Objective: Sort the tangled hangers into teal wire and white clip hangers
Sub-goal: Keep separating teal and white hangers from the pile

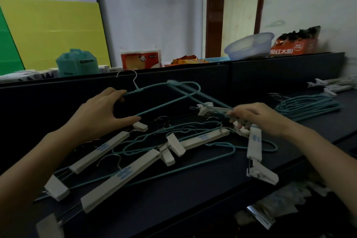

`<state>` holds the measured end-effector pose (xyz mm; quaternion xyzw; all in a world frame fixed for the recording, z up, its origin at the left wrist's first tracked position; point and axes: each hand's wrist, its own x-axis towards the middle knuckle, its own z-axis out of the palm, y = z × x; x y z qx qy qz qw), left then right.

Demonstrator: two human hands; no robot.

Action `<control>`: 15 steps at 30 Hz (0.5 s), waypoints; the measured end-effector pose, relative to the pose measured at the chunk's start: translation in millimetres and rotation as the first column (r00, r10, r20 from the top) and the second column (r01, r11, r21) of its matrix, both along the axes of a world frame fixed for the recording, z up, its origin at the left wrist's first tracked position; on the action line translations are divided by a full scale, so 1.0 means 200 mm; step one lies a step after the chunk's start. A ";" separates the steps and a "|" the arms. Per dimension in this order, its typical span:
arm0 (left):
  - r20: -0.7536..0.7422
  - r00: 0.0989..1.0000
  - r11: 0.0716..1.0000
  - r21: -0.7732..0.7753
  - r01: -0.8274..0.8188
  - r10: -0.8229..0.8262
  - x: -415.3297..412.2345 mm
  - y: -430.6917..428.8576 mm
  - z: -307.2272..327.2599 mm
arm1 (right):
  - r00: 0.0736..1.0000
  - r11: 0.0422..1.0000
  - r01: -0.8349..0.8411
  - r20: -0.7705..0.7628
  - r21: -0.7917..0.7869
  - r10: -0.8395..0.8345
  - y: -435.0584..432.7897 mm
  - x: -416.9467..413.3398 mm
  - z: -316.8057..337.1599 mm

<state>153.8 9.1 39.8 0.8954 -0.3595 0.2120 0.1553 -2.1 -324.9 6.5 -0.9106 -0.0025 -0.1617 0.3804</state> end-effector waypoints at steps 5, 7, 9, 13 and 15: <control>-0.003 1.000 1.000 -0.004 0.010 -0.010 -0.05 -0.07 0.03 | 0.996 0.998 0.047 -0.082 0.035 -0.044 -0.04 -0.06 0.06; 0.001 1.000 1.000 -0.002 0.007 -0.007 -0.08 -0.10 0.03 | 0.993 0.997 0.071 -0.100 0.040 -0.067 -0.06 -0.07 0.10; 0.008 1.000 1.000 -0.002 0.002 -0.002 -0.10 -0.13 0.04 | 0.992 0.997 0.073 -0.109 0.019 -0.070 -0.08 -0.08 0.14; -0.007 1.000 1.000 0.004 -0.021 0.021 -0.17 -0.20 0.04 | 0.983 0.996 0.047 -0.175 -0.073 -0.059 -0.09 -0.09 0.21; -0.004 0.999 0.999 0.012 -0.033 0.034 -0.19 -0.22 0.03 | 0.976 0.989 0.033 -0.208 -0.145 -0.063 -0.09 -0.09 0.23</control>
